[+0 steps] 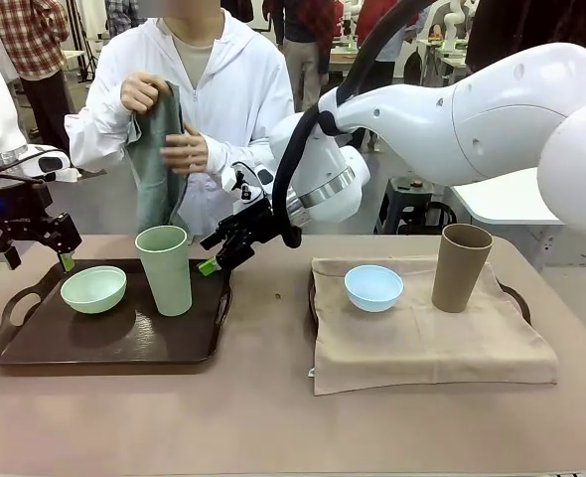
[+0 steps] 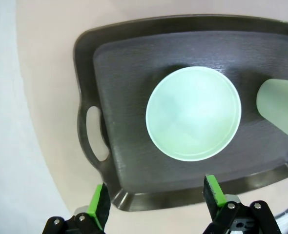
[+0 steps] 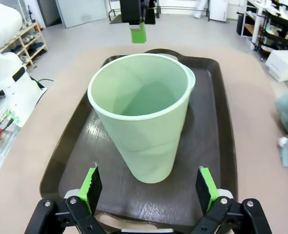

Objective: Set up a tray with a mat and arrange the tableware.
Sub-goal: Pick up the Picnic Bowl and Reusable plastic cup from the Handle tray in front of the human's position and hold them in the air.

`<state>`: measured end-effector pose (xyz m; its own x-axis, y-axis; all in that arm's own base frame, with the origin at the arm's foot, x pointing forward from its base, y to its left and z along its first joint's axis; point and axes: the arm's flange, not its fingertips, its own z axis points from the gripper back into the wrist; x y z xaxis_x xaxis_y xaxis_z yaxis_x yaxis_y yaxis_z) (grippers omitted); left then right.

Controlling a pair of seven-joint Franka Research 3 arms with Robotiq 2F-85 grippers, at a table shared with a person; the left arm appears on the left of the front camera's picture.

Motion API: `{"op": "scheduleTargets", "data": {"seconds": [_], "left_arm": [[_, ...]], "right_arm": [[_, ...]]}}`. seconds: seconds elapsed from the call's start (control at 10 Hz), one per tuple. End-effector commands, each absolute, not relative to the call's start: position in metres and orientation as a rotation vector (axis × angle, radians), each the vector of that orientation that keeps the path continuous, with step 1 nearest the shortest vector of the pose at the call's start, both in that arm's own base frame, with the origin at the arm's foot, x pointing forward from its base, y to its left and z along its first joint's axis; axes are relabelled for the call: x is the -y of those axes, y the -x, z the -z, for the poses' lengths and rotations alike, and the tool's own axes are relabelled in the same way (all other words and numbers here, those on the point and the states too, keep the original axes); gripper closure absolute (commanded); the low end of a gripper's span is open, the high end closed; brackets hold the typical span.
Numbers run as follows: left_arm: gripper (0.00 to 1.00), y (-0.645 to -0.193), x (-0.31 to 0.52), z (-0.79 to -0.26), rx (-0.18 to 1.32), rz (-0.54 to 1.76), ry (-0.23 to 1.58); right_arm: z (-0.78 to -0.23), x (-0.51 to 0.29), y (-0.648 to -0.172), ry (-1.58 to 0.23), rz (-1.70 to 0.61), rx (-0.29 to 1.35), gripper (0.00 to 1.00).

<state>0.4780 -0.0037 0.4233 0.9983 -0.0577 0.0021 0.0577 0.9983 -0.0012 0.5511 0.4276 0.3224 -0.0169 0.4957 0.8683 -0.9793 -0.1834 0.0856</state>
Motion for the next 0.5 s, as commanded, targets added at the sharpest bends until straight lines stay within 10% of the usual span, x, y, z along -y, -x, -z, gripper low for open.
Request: {"op": "scheduleTargets", "data": {"seconds": [0.0, 0.4], "left_arm": [[0.0, -0.486, 0.008, -0.418, 0.021, 0.056, 0.047], [0.0, -0.488, 0.011, -0.418, 0.032, 0.049, 0.077]], "right_arm": [[-0.31, -0.44, -0.553, -1.045, -1.535, 0.668, 0.0], [-0.299, -0.454, -0.551, -1.127, -1.568, 0.715, 0.0]]}}
